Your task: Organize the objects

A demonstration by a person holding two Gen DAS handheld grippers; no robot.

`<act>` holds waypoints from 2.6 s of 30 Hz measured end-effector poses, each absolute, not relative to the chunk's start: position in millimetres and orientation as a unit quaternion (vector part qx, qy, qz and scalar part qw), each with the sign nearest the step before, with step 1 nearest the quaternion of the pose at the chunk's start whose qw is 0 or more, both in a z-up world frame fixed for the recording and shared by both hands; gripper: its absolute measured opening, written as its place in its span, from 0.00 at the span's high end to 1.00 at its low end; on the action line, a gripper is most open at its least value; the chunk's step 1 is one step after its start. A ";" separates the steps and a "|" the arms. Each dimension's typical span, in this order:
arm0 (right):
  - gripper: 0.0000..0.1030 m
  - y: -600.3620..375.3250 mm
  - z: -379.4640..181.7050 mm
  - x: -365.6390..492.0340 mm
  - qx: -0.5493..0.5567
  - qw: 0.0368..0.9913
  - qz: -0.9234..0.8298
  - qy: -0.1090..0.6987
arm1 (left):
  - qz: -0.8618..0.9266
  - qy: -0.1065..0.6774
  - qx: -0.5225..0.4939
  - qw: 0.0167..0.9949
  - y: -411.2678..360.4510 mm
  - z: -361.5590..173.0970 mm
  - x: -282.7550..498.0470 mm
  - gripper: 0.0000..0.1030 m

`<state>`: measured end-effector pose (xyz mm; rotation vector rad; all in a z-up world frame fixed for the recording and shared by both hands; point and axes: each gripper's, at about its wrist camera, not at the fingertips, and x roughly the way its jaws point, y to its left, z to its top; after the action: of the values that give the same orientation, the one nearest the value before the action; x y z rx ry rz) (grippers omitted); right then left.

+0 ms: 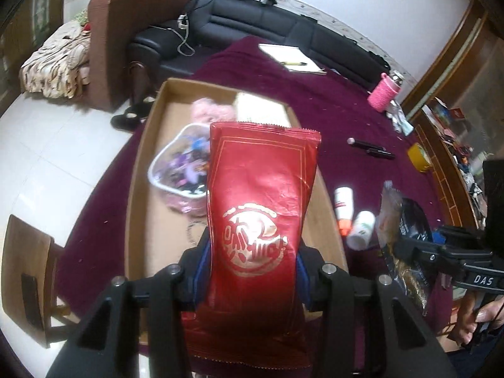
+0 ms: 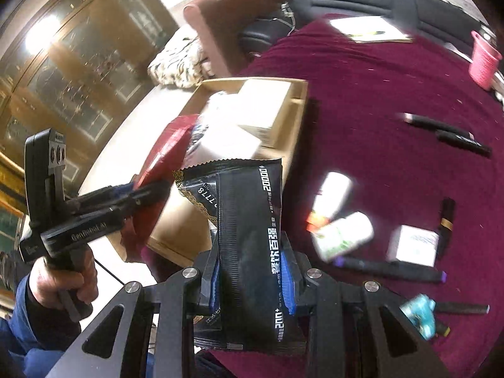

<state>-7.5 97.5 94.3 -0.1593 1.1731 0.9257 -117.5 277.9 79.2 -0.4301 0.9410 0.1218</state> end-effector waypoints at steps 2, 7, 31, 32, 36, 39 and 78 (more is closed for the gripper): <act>0.67 112.4 87.7 -6.9 -0.079 0.724 0.420 0.541 | 0.067 0.450 -0.217 0.864 283.8 74.9 -120.6 0.57; 0.67 138.7 71.5 -7.5 -0.086 0.717 0.411 0.557 | 0.087 0.449 -0.224 0.861 296.2 68.7 -122.1 0.57; 0.57 152.4 33.1 -0.7 -0.064 0.707 0.385 0.589 | 0.075 0.478 -0.192 0.854 279.7 44.3 -98.4 0.51; 0.54 152.7 32.6 -1.6 -0.066 0.704 0.387 0.591 | 0.072 0.480 -0.192 0.853 279.7 44.3 -98.5 0.49; 0.44 152.7 35.6 -7.9 -0.070 0.699 0.402 0.588 | 0.071 0.487 -0.192 0.849 282.1 44.7 -104.1 0.47; 0.33 151.6 40.8 -12.9 -0.079 0.704 0.401 0.580 | 0.071 0.488 -0.198 0.847 282.6 45.0 -109.0 0.46; 0.20 -140.4 63.5 39.8 0.161 0.780 0.218 0.564 | -0.143 0.516 -0.052 0.843 55.8 69.0 -54.1 0.37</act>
<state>39.8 -140.4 63.5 0.3473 1.2176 0.4712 -54.1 55.8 69.0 -0.1090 1.0897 -0.3022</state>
